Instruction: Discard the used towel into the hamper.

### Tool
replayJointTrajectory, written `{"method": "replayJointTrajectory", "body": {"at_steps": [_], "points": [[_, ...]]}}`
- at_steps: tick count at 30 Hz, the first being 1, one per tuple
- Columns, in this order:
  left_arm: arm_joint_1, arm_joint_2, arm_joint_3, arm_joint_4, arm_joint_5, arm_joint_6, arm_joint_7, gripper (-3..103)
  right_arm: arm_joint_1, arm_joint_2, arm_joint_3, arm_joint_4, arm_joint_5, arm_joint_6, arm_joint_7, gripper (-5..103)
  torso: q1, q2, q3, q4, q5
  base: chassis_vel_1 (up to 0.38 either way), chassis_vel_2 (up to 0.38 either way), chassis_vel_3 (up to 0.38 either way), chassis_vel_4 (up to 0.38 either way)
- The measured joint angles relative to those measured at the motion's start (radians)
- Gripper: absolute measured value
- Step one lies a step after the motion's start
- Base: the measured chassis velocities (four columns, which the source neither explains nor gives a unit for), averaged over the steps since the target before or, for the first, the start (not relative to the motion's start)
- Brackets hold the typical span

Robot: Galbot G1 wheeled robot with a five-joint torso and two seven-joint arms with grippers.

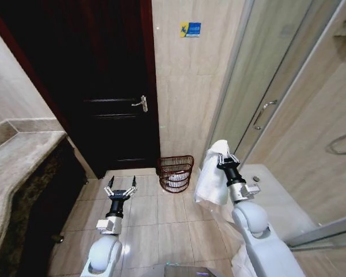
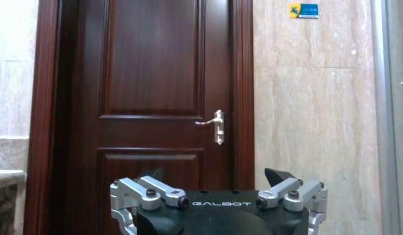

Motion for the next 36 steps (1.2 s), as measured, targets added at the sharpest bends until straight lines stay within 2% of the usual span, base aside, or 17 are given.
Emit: {"method": "replayJointTrajectory", "body": {"at_steps": [3,5,6,11,14,15,18,21,28,32,36], "points": [[-0.009,-0.005,-0.010,0.015,-0.004,-0.004,0.002,100,0.054,-0.017,0.013,-0.017,0.071,-0.010,0.001,4,0.000,0.000,0.000,-0.0003,0.0000,0.000,0.000,0.000,0.000],[-0.009,-0.007,-0.012,0.016,-0.004,-0.004,0.002,100,0.065,-0.020,0.013,-0.018,0.081,-0.014,0.002,4,0.000,0.000,0.000,-0.0004,0.0000,0.000,0.000,0.000,0.000],[-0.003,-0.013,-0.024,0.020,-0.004,-0.006,0.003,100,0.119,-0.033,0.014,-0.022,0.120,-0.029,0.006,4,0.000,0.000,0.000,-0.0003,0.0000,0.000,0.000,0.000,0.000],[0.009,-0.015,-0.038,0.025,-0.001,-0.007,0.003,100,0.225,-0.052,0.005,-0.025,0.188,-0.057,0.017,4,0.000,0.000,0.000,-0.0001,0.0001,0.000,0.000,0.000,0.000],[0.009,-0.012,-0.040,0.029,0.010,-0.007,-0.002,100,0.354,-0.087,-0.015,-0.007,0.290,-0.129,0.041,4,0.000,0.000,0.000,-0.0003,0.0002,0.000,0.000,0.000,0.000],[0.009,-0.012,-0.040,0.029,0.010,-0.007,-0.002,100,0.354,-0.087,-0.015,-0.007,0.290,-0.129,0.041,4,0.000,0.000,0.000,-0.0003,0.0002,0.000,0.000,0.000,0.000],[0.010,-0.011,-0.040,0.021,0.014,-0.002,-0.007,100,0.528,-0.133,-0.052,0.000,0.393,-0.173,0.081,4,0.000,0.000,0.000,0.0000,-0.0001,0.000,0.000,0.000,0.000],[0.009,-0.011,-0.045,0.013,0.014,0.004,-0.012,100,0.618,-0.166,-0.065,-0.007,0.449,-0.197,0.088,4,0.000,0.000,0.000,0.0002,-0.0004,0.000,0.000,0.000,0.000],[0.002,0.011,-0.057,0.012,-0.005,0.013,-0.018,100,0.717,-0.239,-0.070,-0.050,0.531,-0.217,0.076,4,0.000,0.000,0.000,-0.0003,0.0004,0.000,0.000,0.000,0.000],[0.001,0.011,-0.057,0.020,-0.007,0.013,-0.019,100,0.851,-0.272,-0.105,-0.132,0.578,-0.220,0.070,4,0.000,0.000,0.000,-0.0004,0.0004,0.000,0.000,0.000,0.000],[0.005,0.002,-0.052,0.017,-0.004,0.013,-0.019,100,1.012,-0.267,-0.170,-0.215,0.628,-0.228,0.070,4,0.000,0.000,0.000,-0.0003,-0.0005,0.000,0.000,0.000,0.000]]}}
